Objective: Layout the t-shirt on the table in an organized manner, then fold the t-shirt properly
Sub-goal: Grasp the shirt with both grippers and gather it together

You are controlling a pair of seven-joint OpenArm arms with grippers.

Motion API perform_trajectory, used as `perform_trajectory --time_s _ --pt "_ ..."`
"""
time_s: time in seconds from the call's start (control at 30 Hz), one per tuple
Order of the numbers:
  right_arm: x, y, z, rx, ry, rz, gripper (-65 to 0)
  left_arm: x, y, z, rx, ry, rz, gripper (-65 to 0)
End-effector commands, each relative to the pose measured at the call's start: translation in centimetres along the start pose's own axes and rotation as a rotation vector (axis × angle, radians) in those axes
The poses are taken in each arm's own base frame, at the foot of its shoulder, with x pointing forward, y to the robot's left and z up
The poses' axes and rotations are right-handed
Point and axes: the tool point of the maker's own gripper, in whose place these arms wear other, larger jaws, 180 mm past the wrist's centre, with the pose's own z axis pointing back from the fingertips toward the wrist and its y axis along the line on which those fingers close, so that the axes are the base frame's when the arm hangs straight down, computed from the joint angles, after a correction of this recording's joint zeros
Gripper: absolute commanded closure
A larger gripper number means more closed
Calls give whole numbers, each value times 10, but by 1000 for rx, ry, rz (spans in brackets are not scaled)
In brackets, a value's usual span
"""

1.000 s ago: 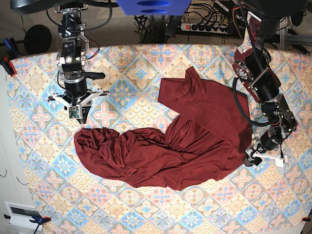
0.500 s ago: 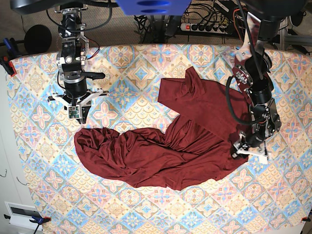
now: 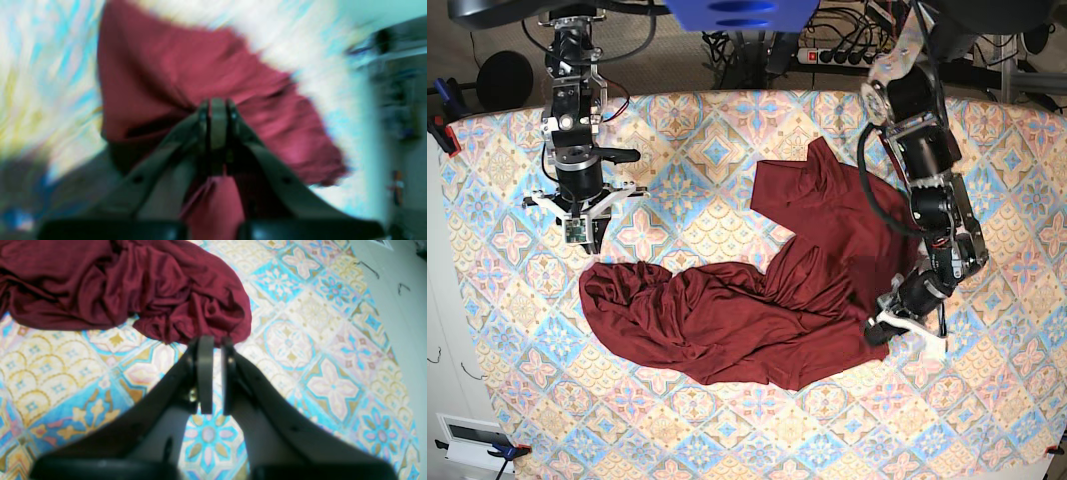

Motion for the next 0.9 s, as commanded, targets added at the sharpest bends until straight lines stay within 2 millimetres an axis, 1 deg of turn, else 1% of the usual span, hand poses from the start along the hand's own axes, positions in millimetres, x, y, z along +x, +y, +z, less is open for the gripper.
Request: perform_trajectory --time_s 0.0,0.07,0.1,0.17,0.2,0.27,0.33,0.37,0.43,0.47,0.5,0.53,0.57,0.6,0.63,0.67,0.73,0.8,0.87 --pt "17 -11 2 -27 -61 2 -42 12 -44 -3 -108 -32 -46 0" --pt "17 -31 3 -79 -60 -3 -42 -8 -92 -6 -211 10 -91 0" --pt "17 -47 4 -120 -60 -8 -42 -24 -113 -10 -255 41 -101 0" --pt "16 -83 11 -216 -58 -18 -42 -65 -150 -16 -332 124 -102 0" --pt "15 -99 15 -261 -58 -23 -42 -83 -165 -18 -365 160 -108 0" --pt "13 -132 25 -349 -55 -32 -42 -125 -186 -17 -417 250 -150 0" --pt "11 -154 34 -410 -53 -42 -42 -165 -205 -15 -451 350 -232 0" --pt "10 -161 37 -427 -56 -56 -42 -188 -216 -12 -474 406 -279 0" --pt "10 -165 39 -418 -73 -132 -42 -238 -238 0 -526 530 -398 0" --pt "10 -167 39 -411 -83 -168 -42 -259 -244 6 -543 580 -457 0" --pt "14 -176 42 -413 -101 -193 -42 -282 -249 13 -555 629 -526 0" --pt "15 -181 43 -406 -109 -228 -42 -302 -249 20 -556 679 -600 0" --pt "16 -184 43 -397 -110 -259 -42 -315 -248 25 -558 714 -669 0" --pt "14 -184 43 -383 -101 -292 -42 -327 -248 31 -567 747 -741 0" --pt "13 -184 42 -368 -93 -327 -42 -333 -249 34 -581 760 -786 0" --pt "14 -183 41 -354 -94 -348 -42 -335 -248 36 -591 765 -815 0" --pt "18 -179 37 -327 -99 -391 -42 -335 -249 38 -629 764 -870 0" --pt "18 -176 35 -314 -89 -407 -42 -332 -251 37 -641 753 -880 0" --pt "15 -175 35 -311 -75 -407 -42 -320 -249 32 -621 724 -880 0"
